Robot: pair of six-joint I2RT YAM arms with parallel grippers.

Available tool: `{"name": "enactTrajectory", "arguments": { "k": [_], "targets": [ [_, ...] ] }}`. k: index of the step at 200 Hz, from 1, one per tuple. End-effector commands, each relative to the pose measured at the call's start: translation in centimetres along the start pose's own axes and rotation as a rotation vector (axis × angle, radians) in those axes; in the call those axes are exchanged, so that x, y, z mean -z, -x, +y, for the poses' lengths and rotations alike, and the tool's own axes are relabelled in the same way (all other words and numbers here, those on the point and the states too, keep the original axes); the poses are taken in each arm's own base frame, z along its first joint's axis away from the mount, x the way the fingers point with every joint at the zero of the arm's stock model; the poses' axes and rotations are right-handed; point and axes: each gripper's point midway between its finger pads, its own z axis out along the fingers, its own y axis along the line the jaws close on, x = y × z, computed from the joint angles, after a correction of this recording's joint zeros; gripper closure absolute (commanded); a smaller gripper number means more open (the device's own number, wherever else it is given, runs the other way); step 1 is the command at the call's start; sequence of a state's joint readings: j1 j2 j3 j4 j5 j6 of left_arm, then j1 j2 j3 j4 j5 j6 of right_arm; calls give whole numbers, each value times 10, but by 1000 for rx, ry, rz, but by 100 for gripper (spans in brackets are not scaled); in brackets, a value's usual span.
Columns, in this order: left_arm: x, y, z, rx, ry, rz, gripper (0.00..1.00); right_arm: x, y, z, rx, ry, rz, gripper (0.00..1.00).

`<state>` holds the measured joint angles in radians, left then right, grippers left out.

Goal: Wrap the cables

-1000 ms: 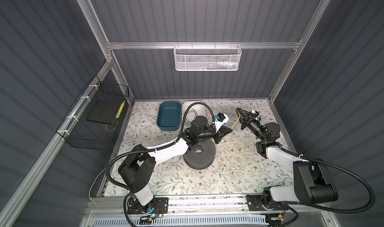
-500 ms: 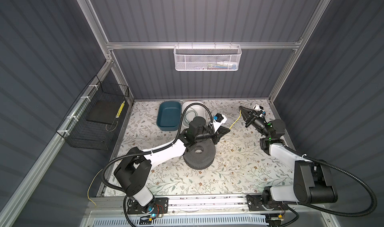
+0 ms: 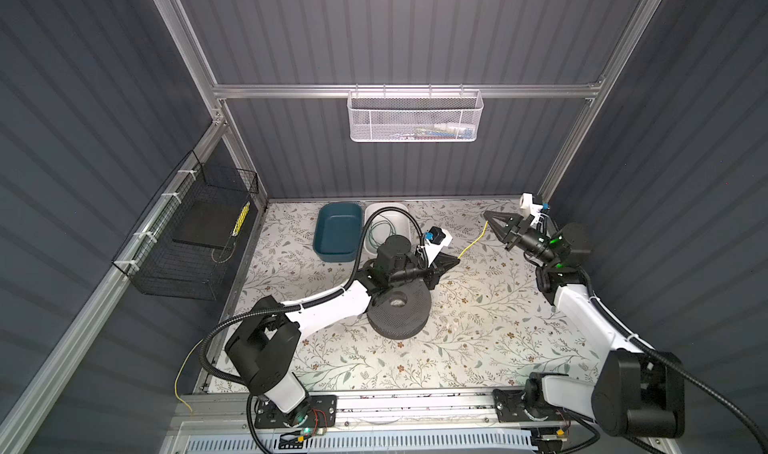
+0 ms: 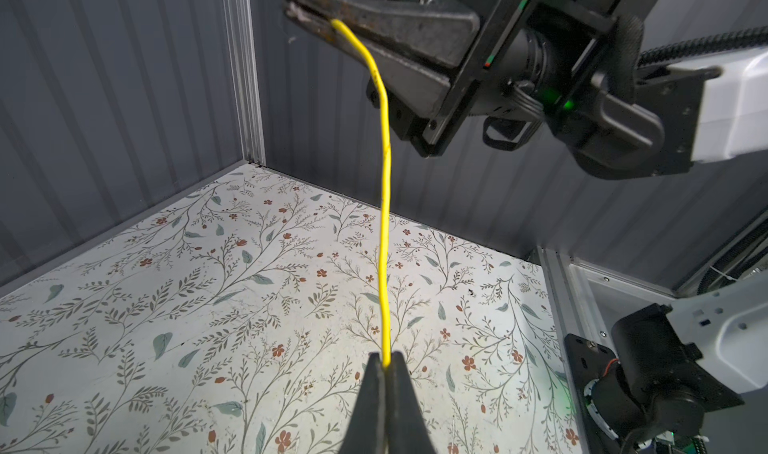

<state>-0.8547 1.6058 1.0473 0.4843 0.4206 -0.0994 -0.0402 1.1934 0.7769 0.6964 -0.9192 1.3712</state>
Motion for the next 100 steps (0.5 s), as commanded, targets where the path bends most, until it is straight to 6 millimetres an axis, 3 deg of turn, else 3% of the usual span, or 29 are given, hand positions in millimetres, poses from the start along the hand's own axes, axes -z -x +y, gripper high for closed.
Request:
{"name": "enactTrajectory", "arguments": {
  "k": [1,43,100],
  "targets": [
    [-2,-59,2,152,1,145,100,16,35,31,300,-56,-205,100],
    [-10,-52,3,227,-17,102,100,15,19,37,515,-141,-232,100],
    [-9,-51,8,260,21,102,100,32,14,38,750,-297,-323,100]
  ]
}}
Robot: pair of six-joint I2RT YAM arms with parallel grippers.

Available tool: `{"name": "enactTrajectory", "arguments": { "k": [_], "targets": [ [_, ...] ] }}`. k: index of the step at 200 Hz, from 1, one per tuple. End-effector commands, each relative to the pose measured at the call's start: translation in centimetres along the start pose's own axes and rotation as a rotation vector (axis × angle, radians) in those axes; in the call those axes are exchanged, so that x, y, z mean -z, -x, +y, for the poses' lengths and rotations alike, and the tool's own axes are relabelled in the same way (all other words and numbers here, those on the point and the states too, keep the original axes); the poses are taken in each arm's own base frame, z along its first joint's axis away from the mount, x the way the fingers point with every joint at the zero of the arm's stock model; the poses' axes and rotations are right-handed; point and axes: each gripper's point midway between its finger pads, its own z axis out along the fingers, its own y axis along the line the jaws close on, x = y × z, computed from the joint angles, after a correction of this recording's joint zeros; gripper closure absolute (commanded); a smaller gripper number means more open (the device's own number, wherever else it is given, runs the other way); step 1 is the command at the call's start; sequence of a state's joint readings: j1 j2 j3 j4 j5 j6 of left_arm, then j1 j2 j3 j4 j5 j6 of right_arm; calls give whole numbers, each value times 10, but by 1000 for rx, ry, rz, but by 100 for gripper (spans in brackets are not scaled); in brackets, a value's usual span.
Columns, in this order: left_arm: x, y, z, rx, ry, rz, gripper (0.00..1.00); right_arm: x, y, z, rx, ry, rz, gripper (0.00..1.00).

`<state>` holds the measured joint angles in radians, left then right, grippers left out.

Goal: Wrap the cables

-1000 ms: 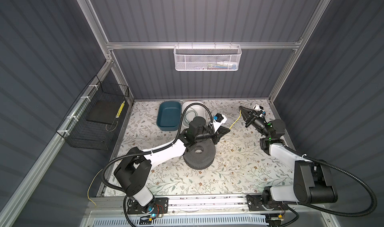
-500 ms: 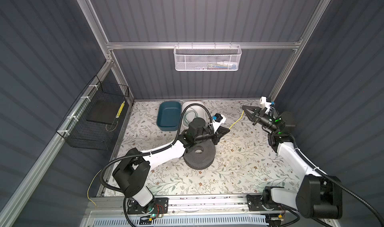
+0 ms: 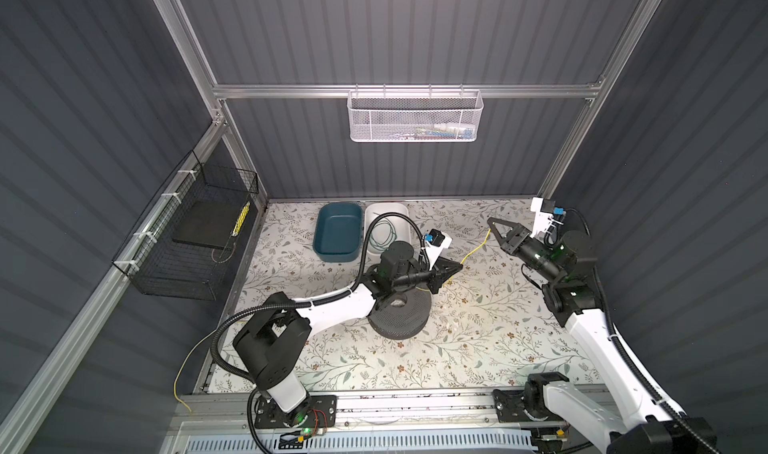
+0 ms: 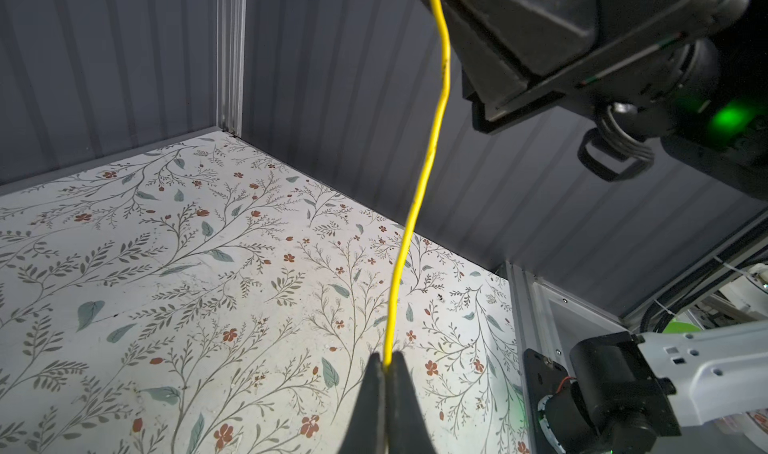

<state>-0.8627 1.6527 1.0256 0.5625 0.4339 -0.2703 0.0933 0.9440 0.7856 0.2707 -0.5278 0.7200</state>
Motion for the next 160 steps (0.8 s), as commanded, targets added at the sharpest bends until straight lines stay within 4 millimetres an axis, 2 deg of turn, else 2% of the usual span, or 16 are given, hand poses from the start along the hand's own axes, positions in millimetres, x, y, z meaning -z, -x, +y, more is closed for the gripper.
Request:
{"name": "enactTrajectory", "arguments": {
  "k": [1,11,72,86,95,102,111,134,160],
  "targets": [
    [1,-35,15,95,53,101,100,14,36,7,216,-89,-160,100],
    [1,-36,17,99,66,105,100,14,33,10,228,-82,-155,100],
    [0,-33,21,112,98,124,100,19,24,-3,287,-170,-183,100],
    [2,-31,20,107,97,122,100,21,22,0,281,-160,-176,95],
    [2,-30,19,103,94,121,100,22,22,3,267,-149,-174,84],
    [2,-28,18,99,86,121,100,23,22,5,252,-145,-171,65],
    [2,-25,16,90,80,115,100,24,19,6,239,-136,-159,52],
    [2,-14,14,58,80,98,100,35,14,2,186,-169,-159,33],
    [0,-6,17,25,97,103,100,49,2,-8,108,-210,-150,22]
  ]
}}
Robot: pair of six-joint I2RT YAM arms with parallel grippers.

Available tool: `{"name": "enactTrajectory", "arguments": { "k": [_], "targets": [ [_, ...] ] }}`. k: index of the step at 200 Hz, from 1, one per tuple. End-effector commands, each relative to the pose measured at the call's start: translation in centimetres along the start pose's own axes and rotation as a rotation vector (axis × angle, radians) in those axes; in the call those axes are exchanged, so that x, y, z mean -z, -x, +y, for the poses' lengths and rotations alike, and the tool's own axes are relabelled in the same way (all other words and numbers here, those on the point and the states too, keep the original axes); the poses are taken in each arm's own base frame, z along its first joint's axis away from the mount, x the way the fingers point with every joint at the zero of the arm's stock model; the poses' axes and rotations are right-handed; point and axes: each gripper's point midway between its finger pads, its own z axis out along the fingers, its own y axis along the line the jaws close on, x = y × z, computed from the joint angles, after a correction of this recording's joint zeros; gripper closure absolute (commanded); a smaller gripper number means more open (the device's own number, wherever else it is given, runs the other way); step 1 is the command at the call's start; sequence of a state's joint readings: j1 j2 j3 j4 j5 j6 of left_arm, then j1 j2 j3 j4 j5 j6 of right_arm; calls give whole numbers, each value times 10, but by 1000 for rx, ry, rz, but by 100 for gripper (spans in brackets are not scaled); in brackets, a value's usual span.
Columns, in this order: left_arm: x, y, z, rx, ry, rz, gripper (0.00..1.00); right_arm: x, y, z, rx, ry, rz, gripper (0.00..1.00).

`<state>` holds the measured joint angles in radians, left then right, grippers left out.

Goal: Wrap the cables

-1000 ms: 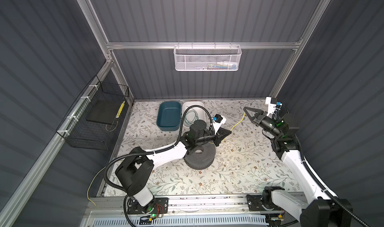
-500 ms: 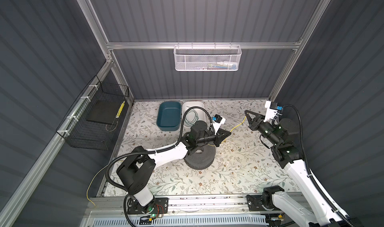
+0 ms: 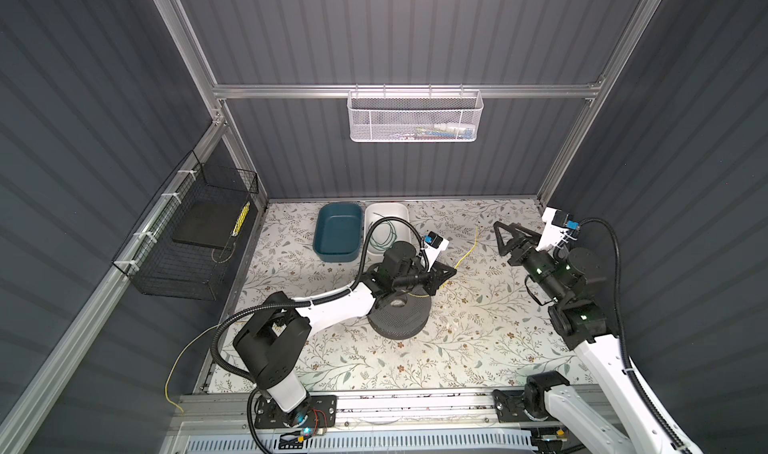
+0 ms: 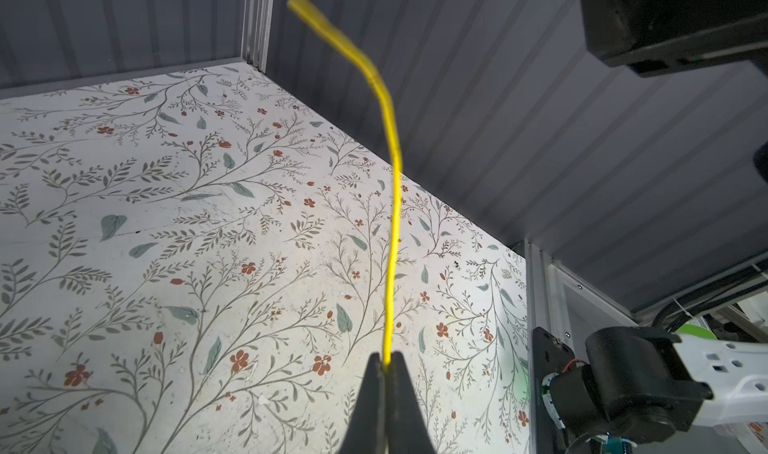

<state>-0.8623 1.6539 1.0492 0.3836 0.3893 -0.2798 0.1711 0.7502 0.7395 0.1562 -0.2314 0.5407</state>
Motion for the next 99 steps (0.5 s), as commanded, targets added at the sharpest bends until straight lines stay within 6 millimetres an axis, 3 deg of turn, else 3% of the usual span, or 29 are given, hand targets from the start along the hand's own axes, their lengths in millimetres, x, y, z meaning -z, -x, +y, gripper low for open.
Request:
{"name": "enactTrajectory", "arguments": {
  "k": [1,17,37,60,99],
  "targets": [
    [2,21,1,-52,18,-22,100,12,-13,-12,-77,-58,20,22],
    [1,28,-1,-66,15,-31,100,16,-28,-7,-156,-13,67,22],
    [-3,38,-5,-73,-9,-44,100,11,-63,3,-302,84,186,23],
    [-11,45,-13,-64,-67,-47,100,3,-94,0,-378,97,264,27],
    [-23,34,-14,-28,-114,-6,100,-1,-97,8,-373,136,275,32]
  ]
}}
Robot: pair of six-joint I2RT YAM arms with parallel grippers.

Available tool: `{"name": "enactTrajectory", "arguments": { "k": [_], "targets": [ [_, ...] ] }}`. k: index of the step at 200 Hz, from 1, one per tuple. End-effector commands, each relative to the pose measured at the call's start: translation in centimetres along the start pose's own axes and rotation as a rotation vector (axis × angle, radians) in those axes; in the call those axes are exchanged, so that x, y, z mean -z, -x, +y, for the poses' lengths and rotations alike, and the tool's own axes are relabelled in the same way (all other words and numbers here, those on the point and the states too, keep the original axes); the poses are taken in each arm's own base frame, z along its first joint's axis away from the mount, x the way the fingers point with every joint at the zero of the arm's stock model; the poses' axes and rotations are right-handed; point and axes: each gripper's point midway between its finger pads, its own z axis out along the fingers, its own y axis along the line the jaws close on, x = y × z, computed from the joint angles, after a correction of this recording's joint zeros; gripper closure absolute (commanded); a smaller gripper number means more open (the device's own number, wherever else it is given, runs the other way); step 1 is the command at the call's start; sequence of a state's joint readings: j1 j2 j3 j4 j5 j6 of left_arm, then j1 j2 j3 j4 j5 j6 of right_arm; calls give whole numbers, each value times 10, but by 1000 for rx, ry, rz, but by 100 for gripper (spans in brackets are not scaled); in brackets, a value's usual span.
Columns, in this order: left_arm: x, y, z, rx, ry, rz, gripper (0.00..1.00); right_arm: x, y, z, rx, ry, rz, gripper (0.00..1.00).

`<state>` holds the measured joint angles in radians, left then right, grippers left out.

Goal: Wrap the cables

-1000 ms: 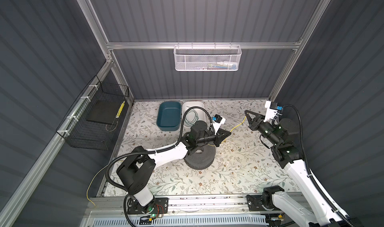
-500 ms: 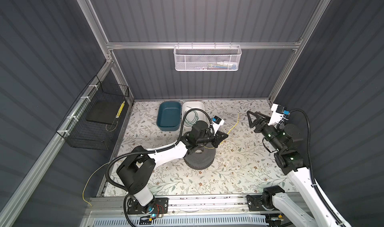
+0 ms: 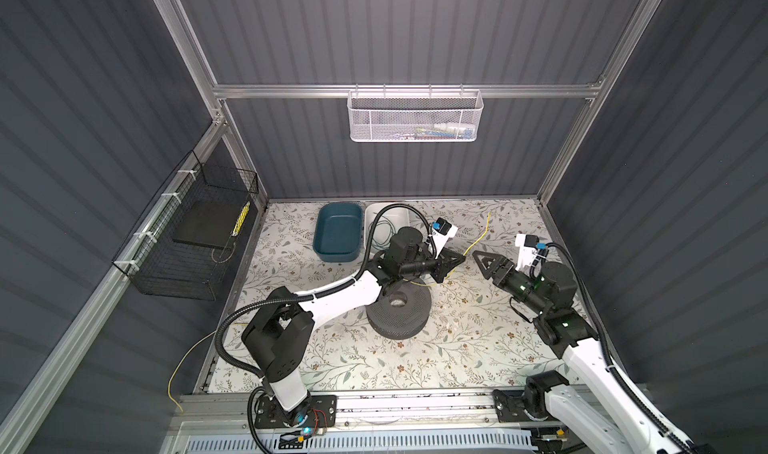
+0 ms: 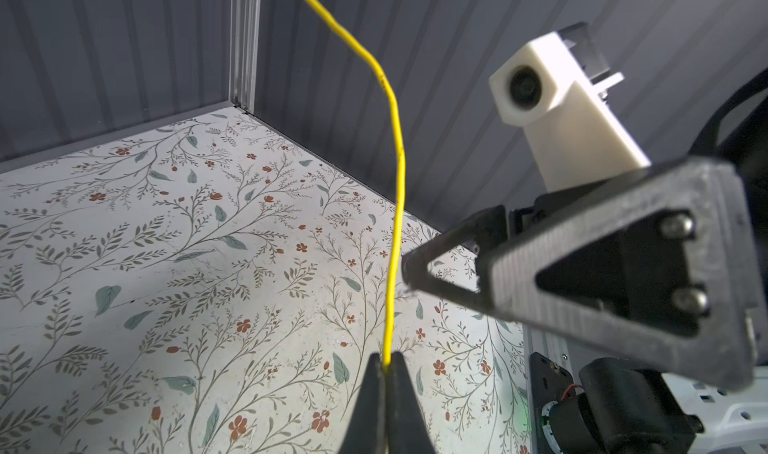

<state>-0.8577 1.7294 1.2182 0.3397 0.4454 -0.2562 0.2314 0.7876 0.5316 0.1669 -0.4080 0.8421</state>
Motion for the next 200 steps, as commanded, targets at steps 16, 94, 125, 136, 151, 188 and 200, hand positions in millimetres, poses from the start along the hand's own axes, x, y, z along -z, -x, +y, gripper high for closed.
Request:
{"name": "enactTrajectory", "arguments": {
  "k": [16,94,125,136,151,188,200],
  "targets": [
    [-6,-6,-5,20,-54,26,100,4,13,28,20,95,-37,34],
    [3,-5,-8,-5,-45,17,100,10,13,29,26,84,-43,42],
    [2,-3,-11,-6,-67,19,100,-1,9,22,-17,75,-16,50],
    [3,-2,-14,-8,-78,18,100,-5,9,18,-34,67,-12,51],
    [5,0,-18,-10,-97,12,100,-11,11,16,-43,64,-11,52],
    [1,-5,-31,2,-168,39,100,-28,13,15,-72,79,5,68],
    [1,-6,-34,-4,-178,44,100,-32,13,16,-81,88,13,79]
  ]
}}
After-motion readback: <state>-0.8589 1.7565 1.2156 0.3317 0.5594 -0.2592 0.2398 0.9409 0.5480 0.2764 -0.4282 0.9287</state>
